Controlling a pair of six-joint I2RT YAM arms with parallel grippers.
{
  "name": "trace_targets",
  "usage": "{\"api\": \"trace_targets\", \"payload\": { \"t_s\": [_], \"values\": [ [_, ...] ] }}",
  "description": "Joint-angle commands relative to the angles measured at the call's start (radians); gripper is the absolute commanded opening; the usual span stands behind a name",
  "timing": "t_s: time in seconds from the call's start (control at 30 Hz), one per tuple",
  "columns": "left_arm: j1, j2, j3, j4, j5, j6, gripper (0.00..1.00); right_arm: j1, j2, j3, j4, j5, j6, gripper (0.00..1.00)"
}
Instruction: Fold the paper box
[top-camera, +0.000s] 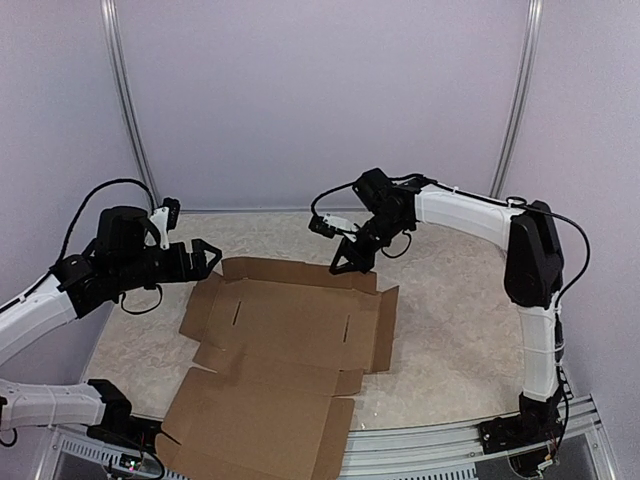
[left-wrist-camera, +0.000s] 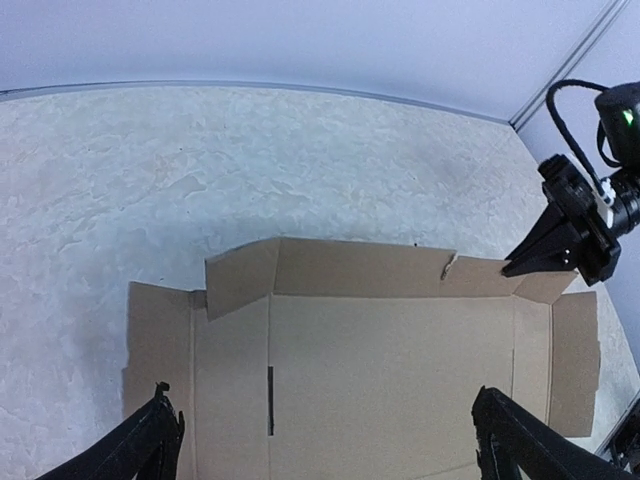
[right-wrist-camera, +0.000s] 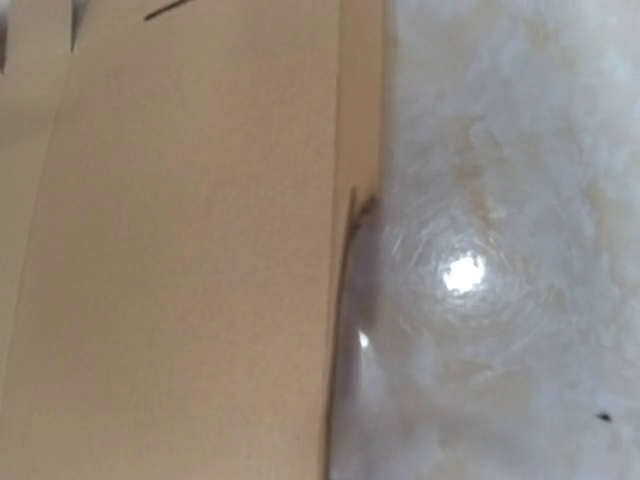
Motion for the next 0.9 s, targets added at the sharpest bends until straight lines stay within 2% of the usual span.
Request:
{"api": "trace_targets", "payload": {
  "t_s": [0.0, 0.4, 0.57, 0.7, 0.87],
  "values": [
    [0.039, -0.023, -0.003, 0.009, -0.014, -0.025, 0.99, 0.024, -0.174, -0.201, 0.225, 0.091, -0.087, 0.0],
    [0.071, 0.041, 0.049, 0.056, 0.015, -0.079, 0.99, 0.101, -0.489, -0.637, 0.613, 0.322, -0.196, 0.0],
    [0.107, 0.073, 0.092, 0.083, 0.123, -0.144, 0.98, 0.155, -0.581, -0.764, 0.752, 0.446, -0.204, 0.0],
    [0.137, 0.109, 0.104, 0.158, 0.228, -0.214, 0.93, 0.222, -0.617, -0.83, 0.815, 0.575, -0.22, 0.0],
    [0.141, 0.175, 0.138, 0.174, 0.283, -0.248, 0.72, 0.279, -0.653, -0.887, 0.865, 0.672, -0.218, 0.0]
  ]
}}
